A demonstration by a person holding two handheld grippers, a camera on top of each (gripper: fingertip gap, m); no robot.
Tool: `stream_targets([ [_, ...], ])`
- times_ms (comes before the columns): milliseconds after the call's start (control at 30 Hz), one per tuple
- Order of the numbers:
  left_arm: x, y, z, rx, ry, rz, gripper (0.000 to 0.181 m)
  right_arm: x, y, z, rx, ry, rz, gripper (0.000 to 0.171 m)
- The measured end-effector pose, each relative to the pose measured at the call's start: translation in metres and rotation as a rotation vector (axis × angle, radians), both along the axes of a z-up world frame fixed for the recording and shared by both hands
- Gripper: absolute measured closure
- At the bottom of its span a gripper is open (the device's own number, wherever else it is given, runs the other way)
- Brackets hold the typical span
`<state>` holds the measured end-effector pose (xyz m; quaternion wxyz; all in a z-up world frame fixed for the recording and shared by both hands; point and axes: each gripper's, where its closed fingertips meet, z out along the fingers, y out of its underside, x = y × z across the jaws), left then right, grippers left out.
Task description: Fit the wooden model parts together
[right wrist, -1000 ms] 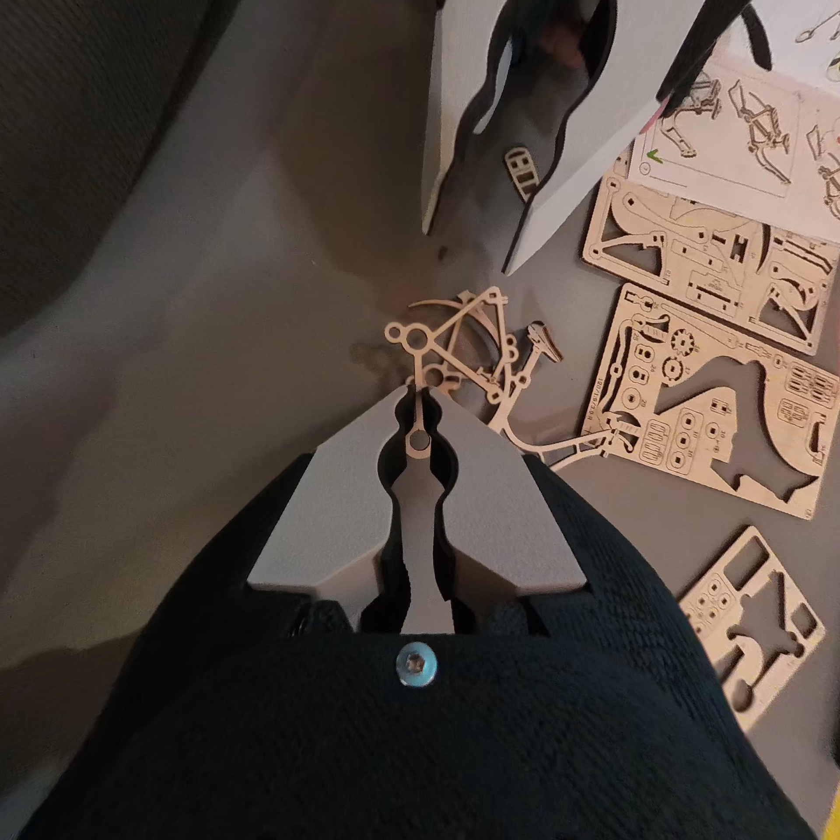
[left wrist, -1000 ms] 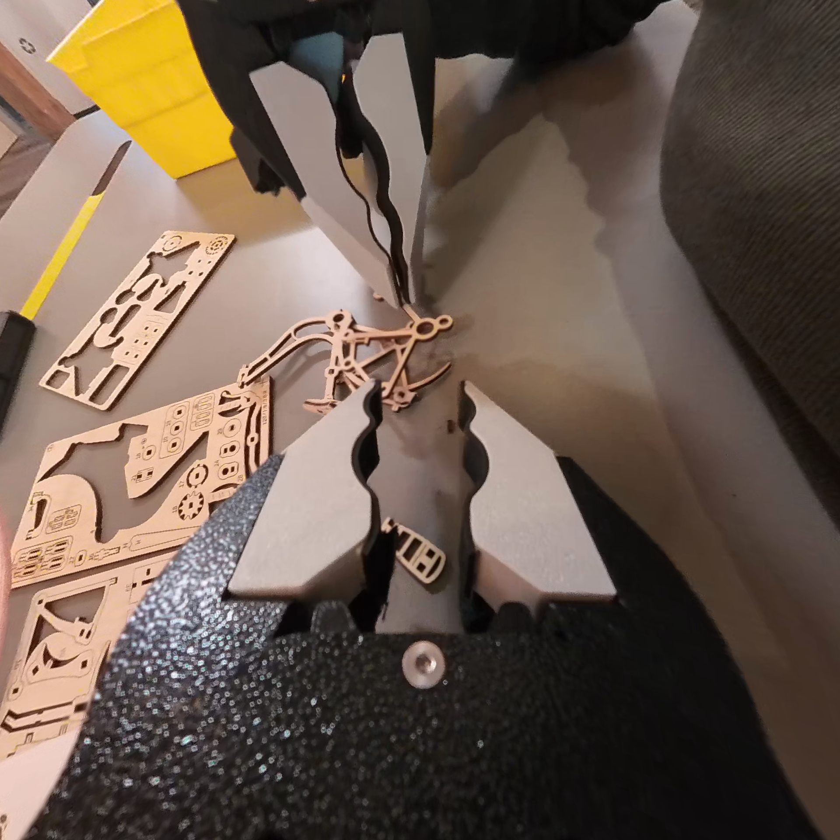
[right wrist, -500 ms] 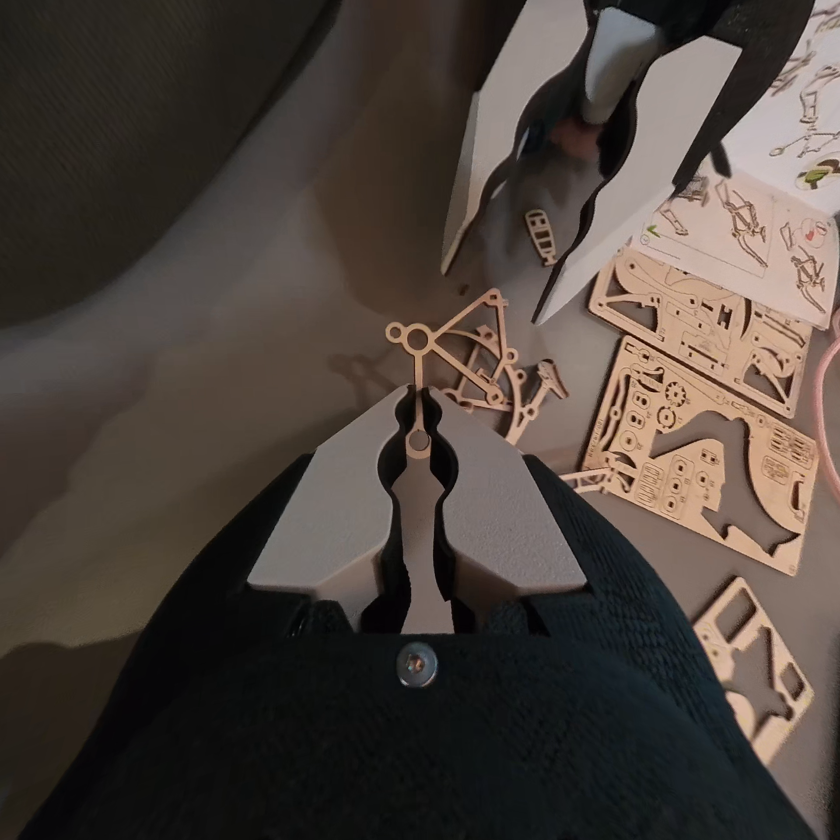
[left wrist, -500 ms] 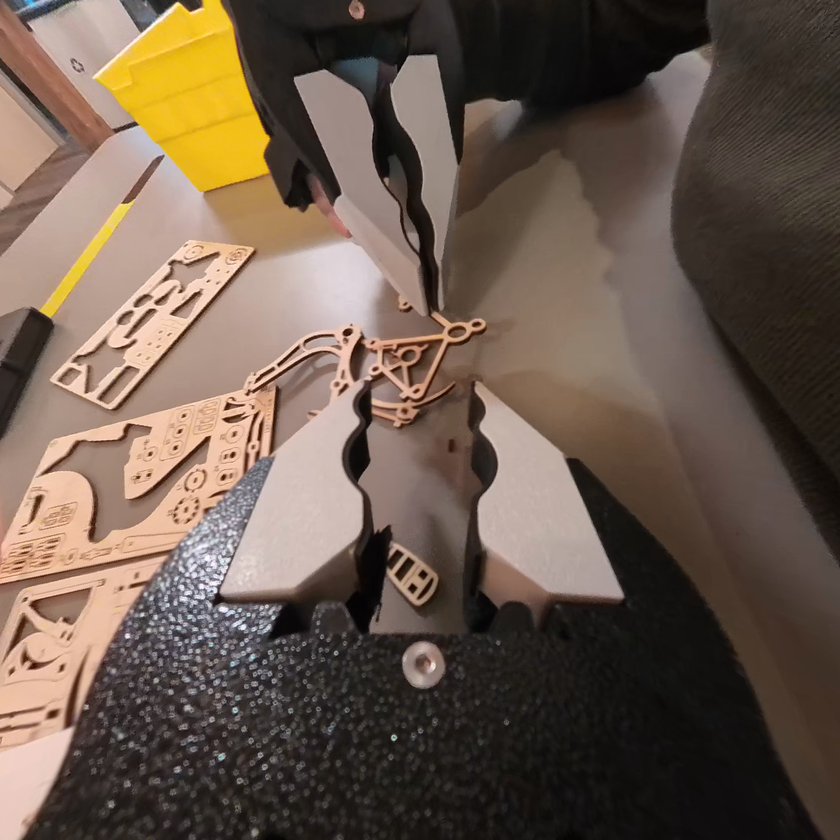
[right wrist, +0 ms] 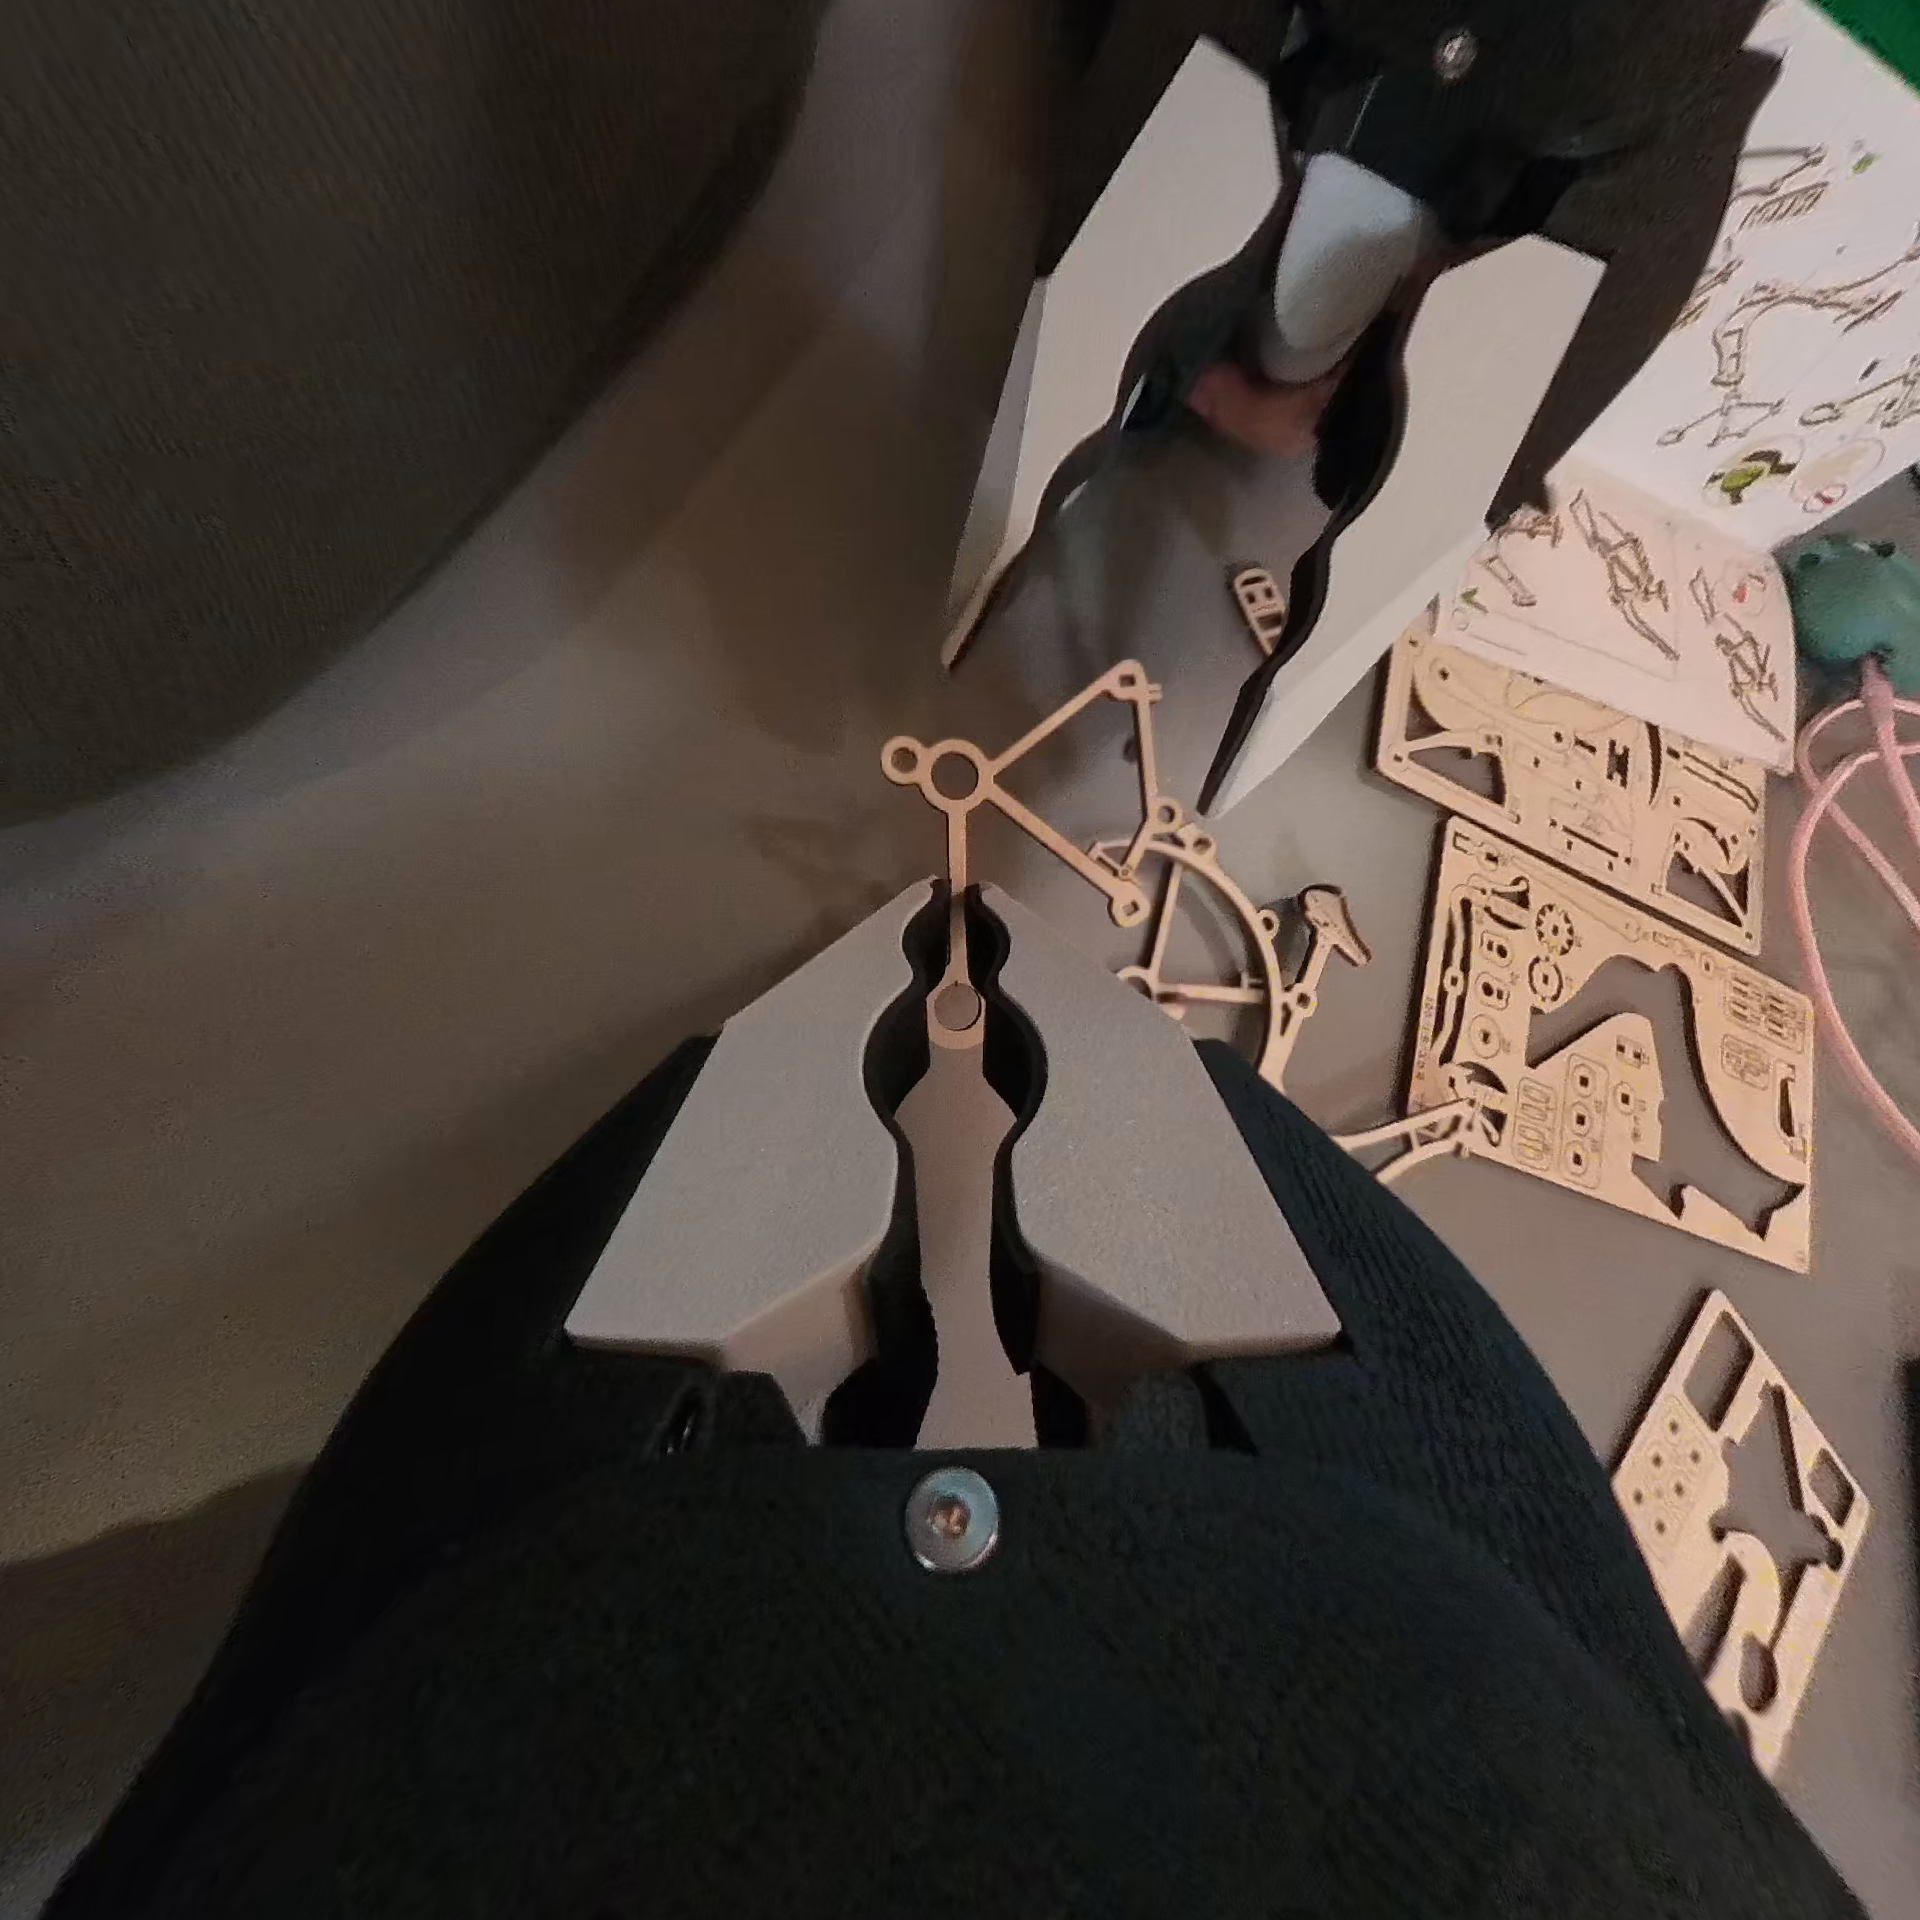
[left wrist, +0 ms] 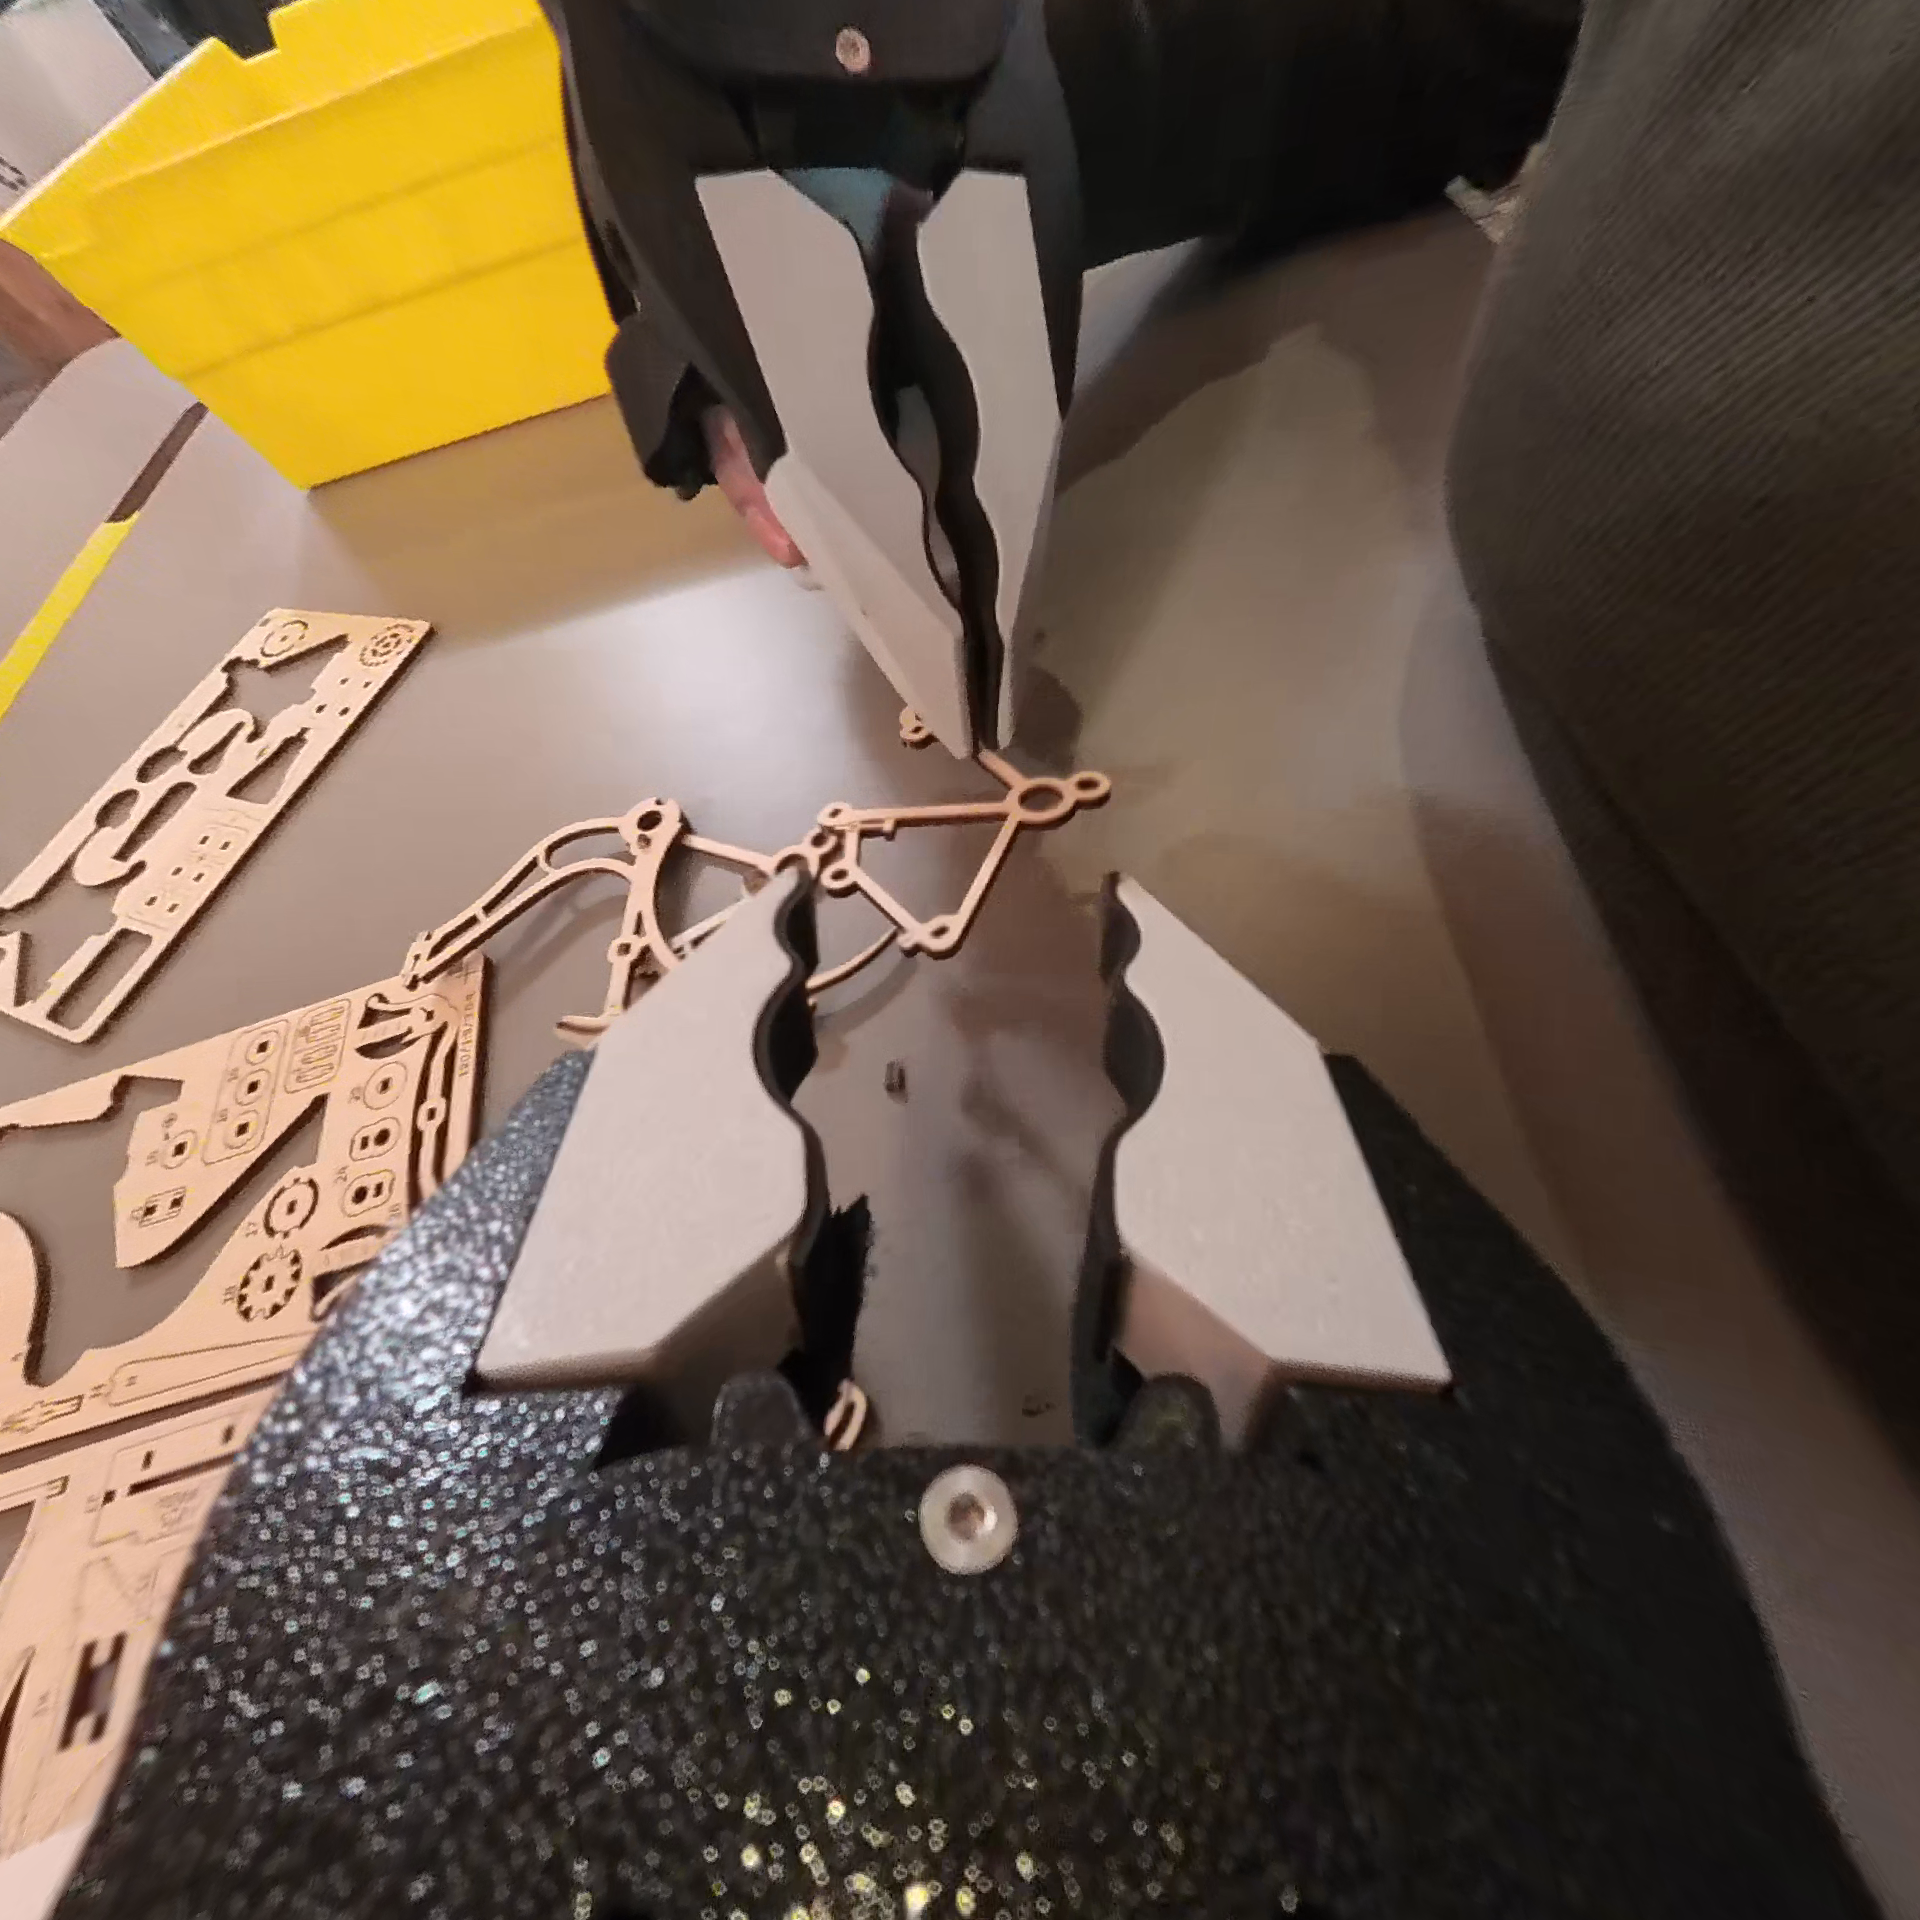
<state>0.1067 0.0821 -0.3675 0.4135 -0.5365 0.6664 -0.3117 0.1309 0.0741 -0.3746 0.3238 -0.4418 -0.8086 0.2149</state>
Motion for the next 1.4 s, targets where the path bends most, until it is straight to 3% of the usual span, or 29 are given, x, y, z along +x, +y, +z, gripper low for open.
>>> stream_targets([
  [533,-0.005,0.015,-0.001,0.028,0.003,0.047,0.133,0.027,0.013,-0.019,0.045,-0.148,-0.022,0.17],
  [800,-0.005,0.013,-0.005,0.04,0.027,0.038,0.135,0.039,0.025,-0.015,-0.059,-0.151,-0.149,0.154],
  [1033,-0.005,0.013,-0.007,0.044,0.039,0.036,0.136,0.029,0.015,-0.014,-0.329,-0.227,-0.32,0.143],
  [1200,-0.005,0.013,-0.007,0.044,0.039,0.035,0.136,0.035,0.023,0.002,-0.309,-0.209,-0.461,0.144],
  [1400,-0.005,0.012,-0.007,0.048,0.045,0.029,0.136,0.045,0.026,-0.008,-0.31,-0.261,-0.492,0.145],
])
